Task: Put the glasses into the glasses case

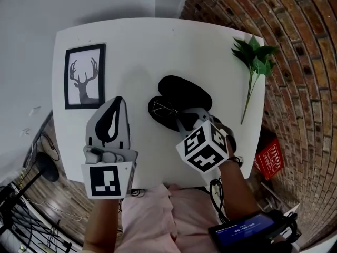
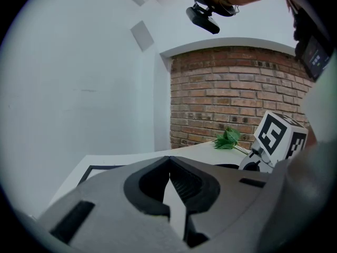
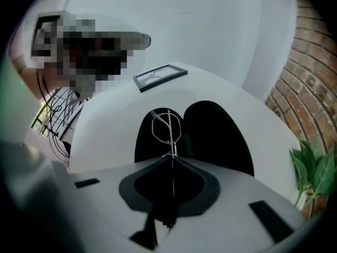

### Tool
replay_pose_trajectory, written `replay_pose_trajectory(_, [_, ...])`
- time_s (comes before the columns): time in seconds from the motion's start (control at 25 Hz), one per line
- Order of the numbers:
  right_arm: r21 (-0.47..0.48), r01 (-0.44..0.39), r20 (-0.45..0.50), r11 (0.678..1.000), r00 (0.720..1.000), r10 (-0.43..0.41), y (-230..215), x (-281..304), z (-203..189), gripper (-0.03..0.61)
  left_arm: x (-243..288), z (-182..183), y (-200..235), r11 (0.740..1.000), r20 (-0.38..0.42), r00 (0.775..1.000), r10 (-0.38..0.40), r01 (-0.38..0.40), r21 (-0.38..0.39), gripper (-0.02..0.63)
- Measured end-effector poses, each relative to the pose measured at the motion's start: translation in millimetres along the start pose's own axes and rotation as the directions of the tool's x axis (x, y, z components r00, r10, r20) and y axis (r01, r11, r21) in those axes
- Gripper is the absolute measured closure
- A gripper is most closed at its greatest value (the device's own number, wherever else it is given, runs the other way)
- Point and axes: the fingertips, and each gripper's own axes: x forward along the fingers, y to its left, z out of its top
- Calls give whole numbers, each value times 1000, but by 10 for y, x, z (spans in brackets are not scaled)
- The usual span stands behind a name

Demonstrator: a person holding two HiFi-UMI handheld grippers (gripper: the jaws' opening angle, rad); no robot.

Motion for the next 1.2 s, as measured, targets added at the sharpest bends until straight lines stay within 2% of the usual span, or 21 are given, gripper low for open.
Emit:
replay_pose_trajectory(0.2, [9,9,68,1000,998,-10,13,-51,135,520,-23,-7,9,1000,-1,1000,-2,2,0,609])
replay_pose_trajectory(0.44, [2,34,96,999,995,-35,-7,-90,179,514,-41,11,12,1000,6,1000,-5,5,1,609])
replay_pose_trajectory(0.64, [-6,26,68,1000,997,-25,17,-50,142,557,-58,22,-11,1000,7,1000,-10,10,5,609])
replay_pose_trajectory(0.92, [-9,6,27,1000,1000,-6,16,-101,91,565,-74,16,-4,1000,8,1000,-5,5,1,609])
replay_pose_trajectory(1.2, [-16,31,-5,999,1000,-31,17,-188,90,566,-96,46,10,1000,15,1000,0,0,1,609])
